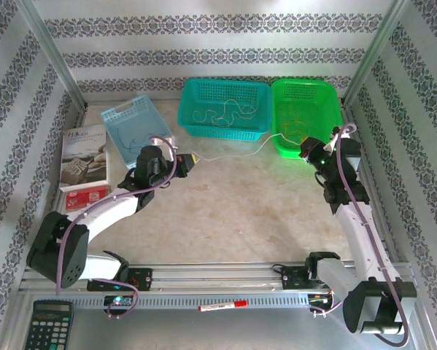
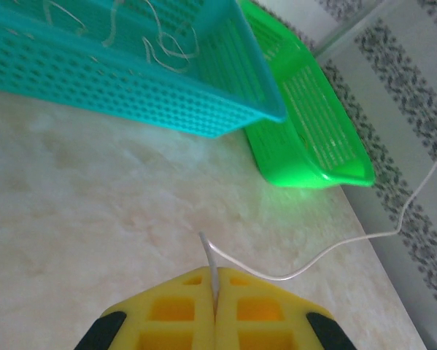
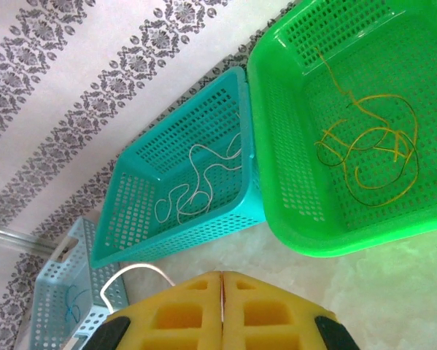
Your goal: Untangle the cables
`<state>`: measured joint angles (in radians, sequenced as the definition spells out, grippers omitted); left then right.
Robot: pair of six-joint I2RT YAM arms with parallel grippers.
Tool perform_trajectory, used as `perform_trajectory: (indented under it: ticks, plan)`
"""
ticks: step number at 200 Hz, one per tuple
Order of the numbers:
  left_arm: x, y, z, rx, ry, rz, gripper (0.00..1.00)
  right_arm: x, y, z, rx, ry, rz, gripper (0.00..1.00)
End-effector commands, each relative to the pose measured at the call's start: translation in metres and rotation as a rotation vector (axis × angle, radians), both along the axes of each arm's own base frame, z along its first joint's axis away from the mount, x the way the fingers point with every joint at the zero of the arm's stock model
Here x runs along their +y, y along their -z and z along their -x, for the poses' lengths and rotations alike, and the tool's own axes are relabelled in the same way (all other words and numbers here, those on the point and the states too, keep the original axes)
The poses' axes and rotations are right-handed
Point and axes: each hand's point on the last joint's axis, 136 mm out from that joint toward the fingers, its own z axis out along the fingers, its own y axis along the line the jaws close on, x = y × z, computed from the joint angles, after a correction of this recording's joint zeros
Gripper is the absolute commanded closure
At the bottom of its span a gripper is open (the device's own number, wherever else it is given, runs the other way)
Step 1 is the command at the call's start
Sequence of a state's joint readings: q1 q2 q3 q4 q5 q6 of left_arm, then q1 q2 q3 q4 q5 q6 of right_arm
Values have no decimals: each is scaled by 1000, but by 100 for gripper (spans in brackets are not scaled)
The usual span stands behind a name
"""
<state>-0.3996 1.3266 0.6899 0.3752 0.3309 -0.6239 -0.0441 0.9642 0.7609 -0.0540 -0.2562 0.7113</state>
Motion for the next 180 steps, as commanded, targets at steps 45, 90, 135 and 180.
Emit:
perform_trajectory:
  ticks: [45, 90, 135, 180]
  plan:
    - [54, -3, -6, 11, -212, -77, 100, -29, -12, -2, -71, 177, -37, 100]
    - [39, -8, -3, -33, -129, 1, 89, 25, -66, -26, -189, -49, -89, 100]
    - [27, -20, 1, -77, -60, 43, 55, 99, -121, -50, -275, -272, -55, 100]
    - [26, -26, 6, -81, -41, 45, 24, 129, -157, -89, -320, -342, -43, 100]
